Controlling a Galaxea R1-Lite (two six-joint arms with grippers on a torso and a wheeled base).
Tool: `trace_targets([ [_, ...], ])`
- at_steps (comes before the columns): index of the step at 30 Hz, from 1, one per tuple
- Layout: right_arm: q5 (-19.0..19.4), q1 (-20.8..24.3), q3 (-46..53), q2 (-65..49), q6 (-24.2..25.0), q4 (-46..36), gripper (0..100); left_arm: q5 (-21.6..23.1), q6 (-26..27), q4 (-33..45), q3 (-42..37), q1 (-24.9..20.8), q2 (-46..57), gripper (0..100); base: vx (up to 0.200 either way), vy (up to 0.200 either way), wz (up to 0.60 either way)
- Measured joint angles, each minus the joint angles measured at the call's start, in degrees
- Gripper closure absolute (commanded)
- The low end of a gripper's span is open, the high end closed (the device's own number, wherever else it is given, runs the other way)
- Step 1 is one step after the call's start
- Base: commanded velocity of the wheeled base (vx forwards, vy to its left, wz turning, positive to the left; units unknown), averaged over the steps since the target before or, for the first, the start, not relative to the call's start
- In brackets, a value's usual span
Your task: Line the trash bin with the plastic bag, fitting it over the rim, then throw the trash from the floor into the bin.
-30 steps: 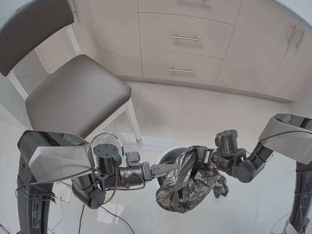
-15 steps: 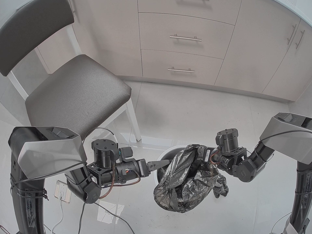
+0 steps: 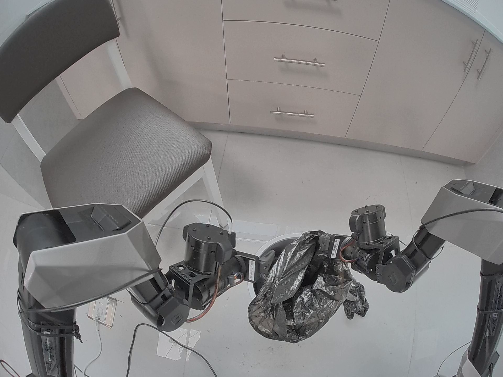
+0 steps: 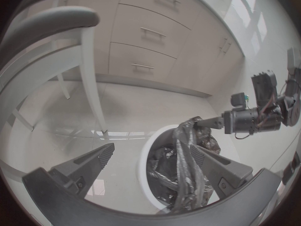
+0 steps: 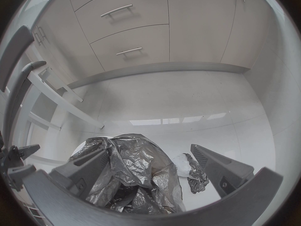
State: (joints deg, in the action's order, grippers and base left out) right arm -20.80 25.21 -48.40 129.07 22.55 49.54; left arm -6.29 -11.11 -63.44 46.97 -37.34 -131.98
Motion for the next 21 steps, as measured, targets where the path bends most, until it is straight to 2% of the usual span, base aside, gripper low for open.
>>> trace_targets([
  [14, 0.7, 0.2, 0.0, -0.9, 0.0, 1.2, 0, 0.1, -0.8, 0.5, -2.0, -8.1, 2.3, 0, 0.000, 0.000, 0.00],
  [21, 0.7, 0.3, 0.3, -1.1, 0.0, 2.5, 0, -0.1, 0.2, 0.5, -2.0, -9.6, 0.1, 0, 0.000, 0.000, 0.00],
])
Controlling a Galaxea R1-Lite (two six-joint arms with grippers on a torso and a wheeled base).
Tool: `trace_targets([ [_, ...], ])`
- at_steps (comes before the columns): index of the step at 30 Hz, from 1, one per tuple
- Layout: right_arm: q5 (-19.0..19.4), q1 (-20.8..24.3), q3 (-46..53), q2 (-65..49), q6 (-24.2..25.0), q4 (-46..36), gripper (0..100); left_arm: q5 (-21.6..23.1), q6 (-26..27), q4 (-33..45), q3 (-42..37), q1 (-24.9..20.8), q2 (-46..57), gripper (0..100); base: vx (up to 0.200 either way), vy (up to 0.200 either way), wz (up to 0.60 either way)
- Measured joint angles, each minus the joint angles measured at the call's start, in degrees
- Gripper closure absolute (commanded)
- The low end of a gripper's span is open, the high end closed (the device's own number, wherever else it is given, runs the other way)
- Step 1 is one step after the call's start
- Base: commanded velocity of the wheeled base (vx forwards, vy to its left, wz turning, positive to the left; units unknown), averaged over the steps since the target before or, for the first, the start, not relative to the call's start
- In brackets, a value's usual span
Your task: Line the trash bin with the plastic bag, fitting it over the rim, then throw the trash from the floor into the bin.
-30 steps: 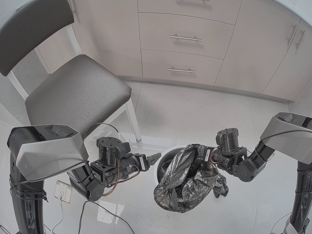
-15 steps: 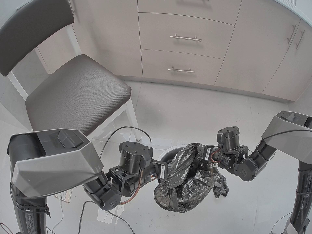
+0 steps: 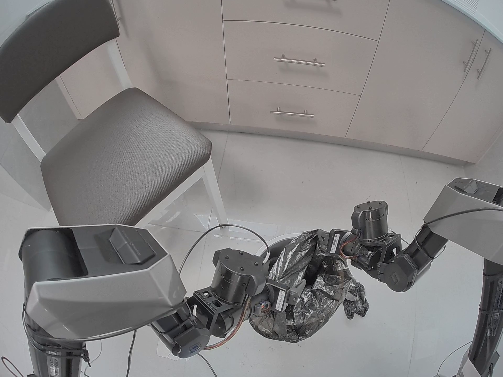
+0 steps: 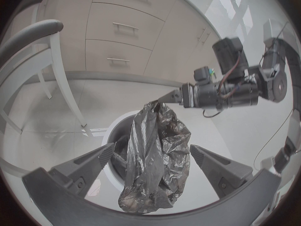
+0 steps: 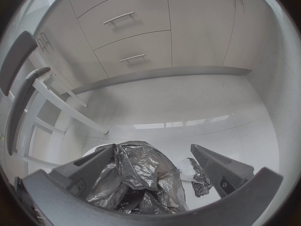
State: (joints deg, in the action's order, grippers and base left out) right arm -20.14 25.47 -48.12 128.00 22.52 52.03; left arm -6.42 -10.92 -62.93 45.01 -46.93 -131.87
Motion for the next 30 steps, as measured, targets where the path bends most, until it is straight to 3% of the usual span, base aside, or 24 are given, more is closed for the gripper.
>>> trace_targets([
  [11, 0.0, 0.1, 0.2, -0.1, 0.0, 0.1, 0, -0.5, 7.0, -0.3, 0.6, 0.1, -5.1, 0, 0.000, 0.000, 0.00],
  [17, 0.0, 0.2, 0.2, 0.0, 0.0, 0.1, 0, -1.5, 7.5, -0.4, 1.6, 0.9, -7.0, 0, 0.000, 0.000, 0.00],
  [30, 0.0, 0.2, 0.1, 0.1, 0.0, 0.1, 0, -15.8, 12.4, -0.4, 7.3, 2.6, -9.5, 0, 0.000, 0.000, 0.00],
])
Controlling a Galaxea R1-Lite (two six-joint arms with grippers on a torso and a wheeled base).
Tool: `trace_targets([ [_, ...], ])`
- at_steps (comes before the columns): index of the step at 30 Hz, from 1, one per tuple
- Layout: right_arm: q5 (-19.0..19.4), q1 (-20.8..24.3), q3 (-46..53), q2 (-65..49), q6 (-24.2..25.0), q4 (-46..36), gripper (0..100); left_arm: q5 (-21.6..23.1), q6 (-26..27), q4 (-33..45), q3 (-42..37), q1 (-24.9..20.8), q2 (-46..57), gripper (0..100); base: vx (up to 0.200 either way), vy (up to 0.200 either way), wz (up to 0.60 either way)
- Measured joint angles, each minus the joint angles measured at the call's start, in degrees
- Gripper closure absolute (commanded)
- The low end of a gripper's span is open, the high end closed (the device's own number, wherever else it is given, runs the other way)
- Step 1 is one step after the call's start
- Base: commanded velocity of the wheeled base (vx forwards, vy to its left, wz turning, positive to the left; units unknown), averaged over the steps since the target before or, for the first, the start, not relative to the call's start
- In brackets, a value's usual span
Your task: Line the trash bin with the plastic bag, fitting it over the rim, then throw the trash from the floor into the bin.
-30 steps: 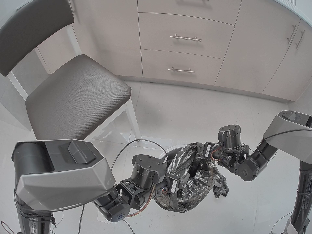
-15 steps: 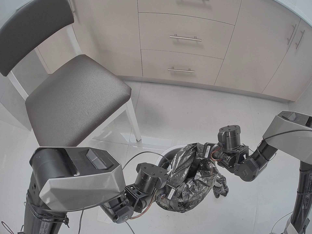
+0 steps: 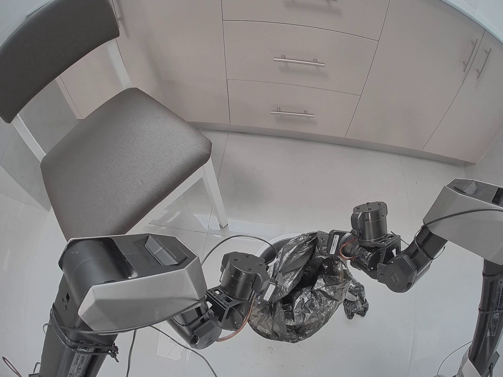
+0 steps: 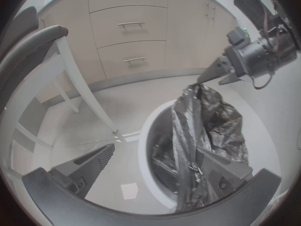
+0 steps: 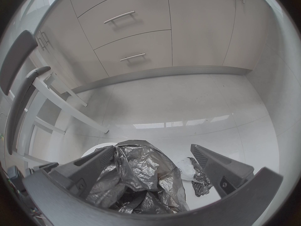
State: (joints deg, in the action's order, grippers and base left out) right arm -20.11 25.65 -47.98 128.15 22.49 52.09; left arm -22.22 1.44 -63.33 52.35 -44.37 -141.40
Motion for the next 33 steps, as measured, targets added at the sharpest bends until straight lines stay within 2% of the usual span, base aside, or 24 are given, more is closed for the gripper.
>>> trace_targets([
  [7, 0.0, -0.1, -0.2, 0.3, 0.0, 0.2, 0, -6.5, 0.6, 0.1, 3.3, 1.8, -0.8, 0, 0.000, 0.000, 0.00],
  [12, 0.5, 0.0, 0.6, 0.4, -0.3, 2.6, 0, -8.4, 0.6, -0.2, 4.7, 2.0, -1.4, 0, 0.000, 0.000, 0.00],
  [16, 5.2, 1.0, 3.3, 0.0, -1.6, 3.4, 0, -8.5, 0.5, -0.6, 5.1, 2.0, -1.7, 0, 0.000, 0.000, 0.00],
  [18, 8.1, 1.9, 5.0, -0.2, -4.0, 3.5, 0, -8.5, 0.5, -1.1, 5.1, 2.0, -1.8, 0, 0.000, 0.000, 0.00],
  [20, 9.0, 2.5, 6.0, -0.1, -5.6, 3.7, 0, -8.6, 0.5, -1.5, 5.1, 2.0, -1.9, 0, 0.000, 0.000, 0.00],
  [27, 8.7, 3.3, 6.9, 1.4, -6.6, 3.9, 0, -8.4, 0.3, -2.7, 4.0, 2.0, -2.0, 0, 0.000, 0.000, 0.00],
  [33, 4.0, 2.8, 6.0, 2.3, -9.0, 3.9, 0, -7.3, 0.2, -3.6, 2.0, 1.4, -2.2, 0, 0.000, 0.000, 0.00],
])
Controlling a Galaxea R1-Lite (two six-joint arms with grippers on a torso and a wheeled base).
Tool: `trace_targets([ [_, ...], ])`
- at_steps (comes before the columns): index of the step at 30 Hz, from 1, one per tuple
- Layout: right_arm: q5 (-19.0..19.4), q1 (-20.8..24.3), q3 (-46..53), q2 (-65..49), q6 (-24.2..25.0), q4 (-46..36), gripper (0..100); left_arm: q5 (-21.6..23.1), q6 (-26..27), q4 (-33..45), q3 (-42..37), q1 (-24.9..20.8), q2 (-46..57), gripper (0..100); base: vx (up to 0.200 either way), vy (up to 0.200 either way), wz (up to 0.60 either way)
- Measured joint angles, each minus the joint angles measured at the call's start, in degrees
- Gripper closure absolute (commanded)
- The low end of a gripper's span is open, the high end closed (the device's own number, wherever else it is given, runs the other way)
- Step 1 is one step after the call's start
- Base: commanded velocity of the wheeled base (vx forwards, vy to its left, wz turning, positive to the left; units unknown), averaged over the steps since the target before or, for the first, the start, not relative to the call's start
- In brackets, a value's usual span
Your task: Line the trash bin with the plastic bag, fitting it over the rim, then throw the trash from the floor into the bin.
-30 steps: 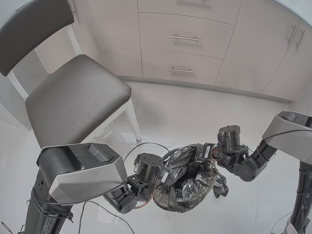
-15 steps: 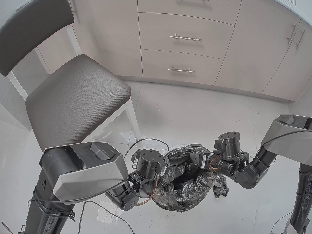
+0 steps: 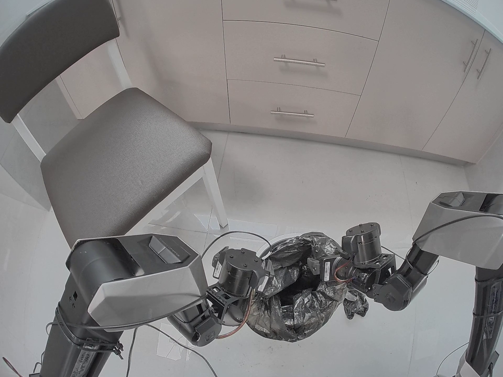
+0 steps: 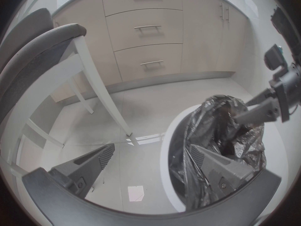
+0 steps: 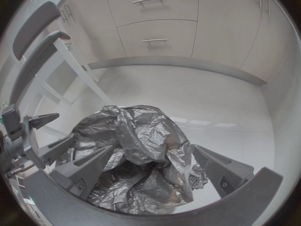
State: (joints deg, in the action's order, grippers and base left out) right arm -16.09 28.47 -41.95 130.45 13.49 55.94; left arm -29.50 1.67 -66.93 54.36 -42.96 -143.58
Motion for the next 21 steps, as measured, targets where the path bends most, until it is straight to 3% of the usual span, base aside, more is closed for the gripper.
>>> trace_targets([
  [21, -3.1, -1.2, -3.7, 4.5, -0.2, 0.0, 0, 1.5, 0.7, 1.9, -2.0, -2.1, -0.9, 0, 0.000, 0.000, 0.00],
])
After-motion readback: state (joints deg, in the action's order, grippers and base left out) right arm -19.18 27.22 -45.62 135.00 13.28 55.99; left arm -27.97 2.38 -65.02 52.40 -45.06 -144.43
